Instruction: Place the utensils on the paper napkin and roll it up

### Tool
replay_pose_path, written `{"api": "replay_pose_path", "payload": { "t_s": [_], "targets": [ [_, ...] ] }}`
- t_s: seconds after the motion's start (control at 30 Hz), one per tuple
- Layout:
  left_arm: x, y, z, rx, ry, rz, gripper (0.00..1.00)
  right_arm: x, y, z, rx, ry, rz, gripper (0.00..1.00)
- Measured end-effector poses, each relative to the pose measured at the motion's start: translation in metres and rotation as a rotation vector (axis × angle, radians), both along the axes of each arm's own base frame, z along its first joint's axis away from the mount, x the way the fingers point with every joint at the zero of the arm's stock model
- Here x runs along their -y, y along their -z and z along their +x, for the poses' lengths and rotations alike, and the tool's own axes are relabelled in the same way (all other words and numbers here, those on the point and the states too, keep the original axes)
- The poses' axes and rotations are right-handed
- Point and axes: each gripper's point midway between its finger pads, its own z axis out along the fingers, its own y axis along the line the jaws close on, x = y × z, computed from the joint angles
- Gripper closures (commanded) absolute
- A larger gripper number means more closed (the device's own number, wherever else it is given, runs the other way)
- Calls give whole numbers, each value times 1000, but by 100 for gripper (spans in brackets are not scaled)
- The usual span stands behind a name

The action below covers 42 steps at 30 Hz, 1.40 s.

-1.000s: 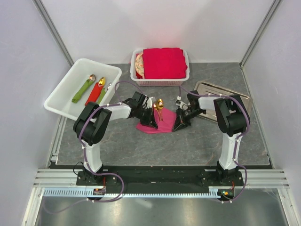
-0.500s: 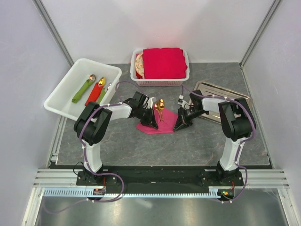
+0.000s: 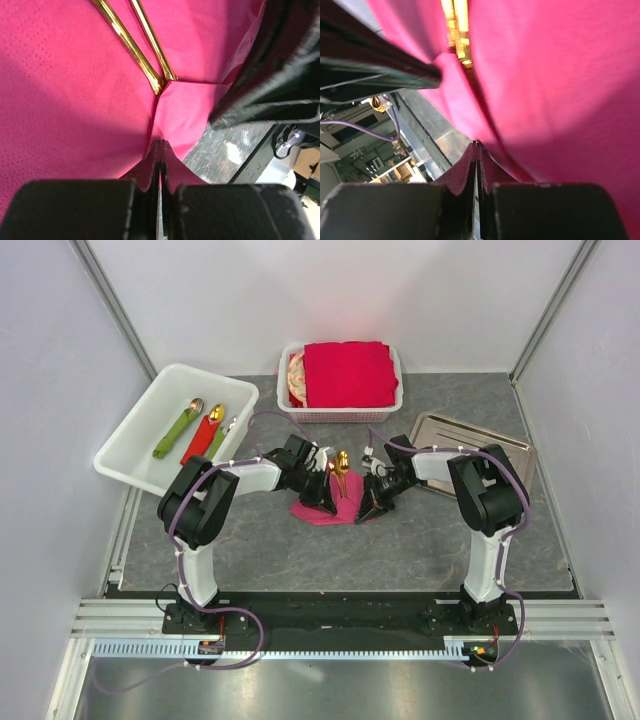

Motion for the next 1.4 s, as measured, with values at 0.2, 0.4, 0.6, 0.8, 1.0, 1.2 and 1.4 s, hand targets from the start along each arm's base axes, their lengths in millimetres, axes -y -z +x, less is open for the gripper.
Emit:
{"api": "replay_pose_path", "payload": {
  "t_s": [0.2, 0.4, 0.6, 0.8, 1.0, 1.2, 1.4],
  "targets": [
    [-2, -5, -3, 27, 23, -3, 84, 0, 7, -2, -33, 11, -9, 96],
    [2, -34, -11, 76, 53, -60, 79, 1, 7, -3, -41, 18, -9, 96],
    [9, -41, -20, 69, 86, -86, 79, 0, 7, -3, -47, 22, -6, 96],
    [1, -16, -25, -9, 71, -35, 79, 0, 7, -4, -49, 22, -4, 96],
    [-19, -3, -19, -71, 13, 6, 79, 1, 7, -4, -49, 24, -3, 96],
    [-24, -1, -20, -89, 2, 20, 77, 1, 7, -3, -48, 24, -2, 96],
    [-20, -12, -20, -59, 14, -13, 73, 1, 7, -3, -49, 24, -1, 96]
  ]
}}
